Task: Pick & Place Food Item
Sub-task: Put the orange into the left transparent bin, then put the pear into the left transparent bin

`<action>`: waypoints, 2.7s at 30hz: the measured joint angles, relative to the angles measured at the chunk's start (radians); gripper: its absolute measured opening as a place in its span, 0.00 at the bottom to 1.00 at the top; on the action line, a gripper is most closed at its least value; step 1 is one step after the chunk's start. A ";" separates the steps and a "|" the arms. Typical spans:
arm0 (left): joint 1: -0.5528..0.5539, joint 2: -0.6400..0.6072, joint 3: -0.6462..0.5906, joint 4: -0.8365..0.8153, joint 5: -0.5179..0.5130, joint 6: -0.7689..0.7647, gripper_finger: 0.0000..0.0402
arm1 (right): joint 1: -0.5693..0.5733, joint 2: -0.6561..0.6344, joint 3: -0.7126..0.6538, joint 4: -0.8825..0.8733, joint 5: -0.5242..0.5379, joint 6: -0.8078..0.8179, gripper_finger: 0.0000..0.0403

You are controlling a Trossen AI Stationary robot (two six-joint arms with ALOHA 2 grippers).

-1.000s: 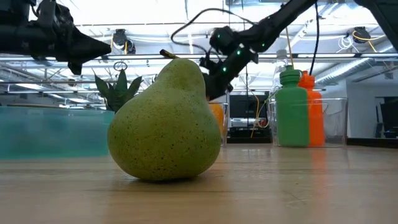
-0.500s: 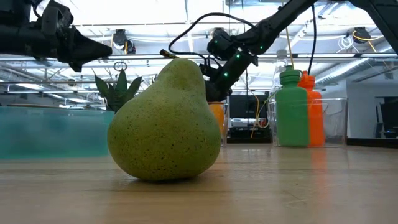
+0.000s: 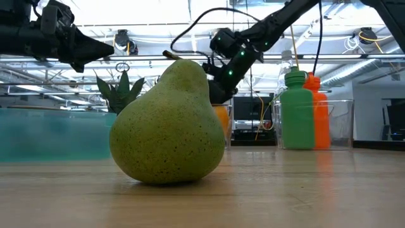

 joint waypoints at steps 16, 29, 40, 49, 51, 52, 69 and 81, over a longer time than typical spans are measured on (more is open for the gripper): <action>0.000 0.000 -0.001 -0.007 0.110 0.013 0.13 | 0.063 -0.524 -0.284 0.449 -0.548 0.140 0.71; 0.000 0.000 -0.001 -0.058 0.111 0.026 0.13 | 0.012 -1.156 -0.760 0.501 -0.522 0.275 0.02; 0.000 0.000 -0.001 -0.050 0.063 -0.021 0.13 | 0.162 -1.355 -1.173 0.872 -0.544 0.355 0.01; 0.000 0.000 -0.001 -0.050 0.062 -0.084 0.13 | 0.200 -1.293 -1.291 0.938 -0.415 0.296 0.00; 0.000 0.000 -0.001 -0.052 0.060 -0.084 0.13 | 0.200 -1.279 -1.291 0.924 -0.417 0.294 0.00; 0.000 0.000 -0.001 -0.051 0.059 -0.082 0.13 | 0.201 -1.274 -1.291 0.922 -0.418 0.292 0.00; -0.001 0.000 -0.001 0.035 0.200 -0.070 0.13 | 0.223 -1.207 -1.291 0.955 -0.365 0.321 0.00; -0.001 0.014 -0.001 0.034 0.168 -0.060 0.13 | 0.316 -1.149 -1.291 1.020 -0.314 0.293 0.00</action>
